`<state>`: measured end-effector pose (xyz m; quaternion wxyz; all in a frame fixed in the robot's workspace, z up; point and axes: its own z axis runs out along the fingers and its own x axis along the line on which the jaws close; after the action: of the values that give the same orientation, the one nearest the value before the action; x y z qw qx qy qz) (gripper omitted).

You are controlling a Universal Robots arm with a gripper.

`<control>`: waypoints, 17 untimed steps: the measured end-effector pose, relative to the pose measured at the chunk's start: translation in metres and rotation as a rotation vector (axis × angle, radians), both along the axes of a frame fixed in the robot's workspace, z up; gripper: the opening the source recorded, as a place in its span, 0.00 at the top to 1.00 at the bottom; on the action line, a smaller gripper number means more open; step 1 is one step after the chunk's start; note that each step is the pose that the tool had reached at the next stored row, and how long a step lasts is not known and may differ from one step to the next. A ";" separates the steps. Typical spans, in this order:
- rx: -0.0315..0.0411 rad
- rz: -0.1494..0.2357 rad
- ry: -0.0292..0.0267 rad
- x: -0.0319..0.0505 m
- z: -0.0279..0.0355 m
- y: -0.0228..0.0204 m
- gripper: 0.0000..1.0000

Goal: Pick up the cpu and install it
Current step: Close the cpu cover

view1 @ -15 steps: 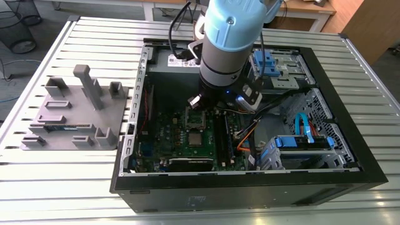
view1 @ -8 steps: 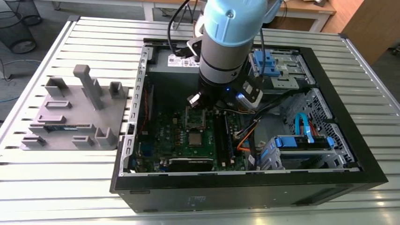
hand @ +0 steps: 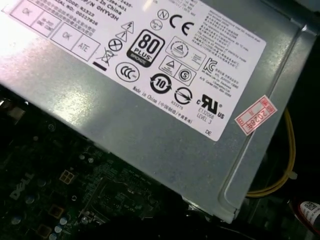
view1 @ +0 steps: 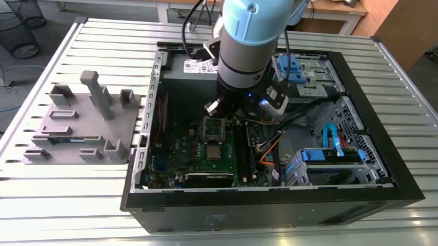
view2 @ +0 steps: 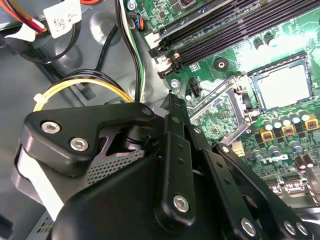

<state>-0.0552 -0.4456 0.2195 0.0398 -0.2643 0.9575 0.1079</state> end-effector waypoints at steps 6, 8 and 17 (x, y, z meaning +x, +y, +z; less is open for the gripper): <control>-0.0010 0.013 -0.0006 -0.0005 0.0035 -0.0003 0.89; -0.0022 0.019 -0.0011 -0.0011 0.0039 -0.0004 0.89; -0.0058 0.048 -0.0034 -0.0032 0.0066 -0.0004 0.89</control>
<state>-0.0583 -0.4460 0.2261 0.0380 -0.2877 0.9511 0.1056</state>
